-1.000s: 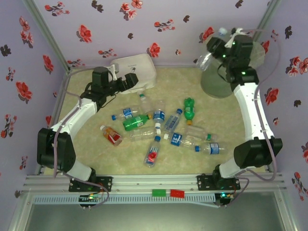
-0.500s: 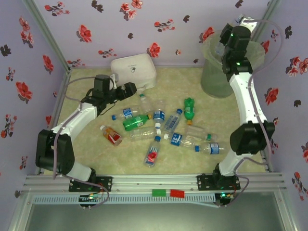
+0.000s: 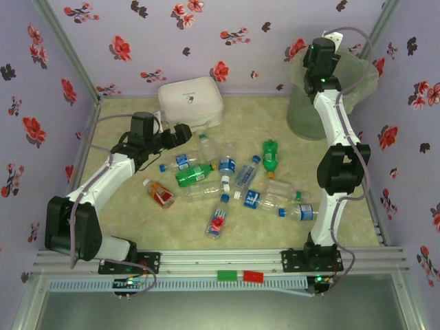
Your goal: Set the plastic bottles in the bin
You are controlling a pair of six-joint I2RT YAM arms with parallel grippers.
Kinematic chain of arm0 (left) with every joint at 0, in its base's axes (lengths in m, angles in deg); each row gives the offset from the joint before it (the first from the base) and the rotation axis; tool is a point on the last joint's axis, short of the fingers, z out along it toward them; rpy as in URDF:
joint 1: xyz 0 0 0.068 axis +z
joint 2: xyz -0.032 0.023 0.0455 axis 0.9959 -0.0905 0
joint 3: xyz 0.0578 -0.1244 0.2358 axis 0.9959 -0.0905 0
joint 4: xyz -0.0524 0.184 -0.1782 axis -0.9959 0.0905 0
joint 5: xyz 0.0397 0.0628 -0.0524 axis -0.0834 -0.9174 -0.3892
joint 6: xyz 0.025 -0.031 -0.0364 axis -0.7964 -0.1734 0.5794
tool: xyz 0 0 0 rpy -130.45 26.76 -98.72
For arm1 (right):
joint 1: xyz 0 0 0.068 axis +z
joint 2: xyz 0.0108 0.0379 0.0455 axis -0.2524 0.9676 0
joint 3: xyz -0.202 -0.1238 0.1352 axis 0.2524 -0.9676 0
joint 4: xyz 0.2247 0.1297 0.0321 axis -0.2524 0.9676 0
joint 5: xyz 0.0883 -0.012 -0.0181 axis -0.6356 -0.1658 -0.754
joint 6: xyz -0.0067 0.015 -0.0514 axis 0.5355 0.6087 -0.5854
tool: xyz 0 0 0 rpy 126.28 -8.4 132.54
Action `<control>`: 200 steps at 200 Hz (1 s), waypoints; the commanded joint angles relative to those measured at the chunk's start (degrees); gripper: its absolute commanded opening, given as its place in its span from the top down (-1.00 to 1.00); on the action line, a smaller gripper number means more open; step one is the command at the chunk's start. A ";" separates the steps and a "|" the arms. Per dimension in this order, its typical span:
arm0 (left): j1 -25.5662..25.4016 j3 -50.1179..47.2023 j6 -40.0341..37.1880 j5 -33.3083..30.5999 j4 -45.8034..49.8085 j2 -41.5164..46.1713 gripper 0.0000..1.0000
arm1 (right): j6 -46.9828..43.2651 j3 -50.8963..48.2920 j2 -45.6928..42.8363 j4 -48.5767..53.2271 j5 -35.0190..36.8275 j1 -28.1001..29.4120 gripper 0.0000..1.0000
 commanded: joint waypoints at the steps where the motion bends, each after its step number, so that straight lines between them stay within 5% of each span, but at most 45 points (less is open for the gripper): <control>1: 0.00 -0.08 -2.85 -2.51 2.78 2.22 -0.99 | 0.41 2.53 0.55 2.98 -0.52 -0.39 -0.42; 36: 0.00 1.50 -3.91 -3.80 3.87 2.36 -0.99 | 0.57 4.93 -0.39 5.68 -1.04 -0.43 -0.76; 104: 0.00 3.04 -3.46 -4.73 0.01 1.67 -0.99 | 2.20 4.55 -9.13 15.81 -4.36 0.85 -0.86; 200: -0.22 2.43 -1.20 -4.49 -5.39 -1.60 -0.99 | 4.58 -22.81 -26.80 28.21 -15.07 15.68 -0.98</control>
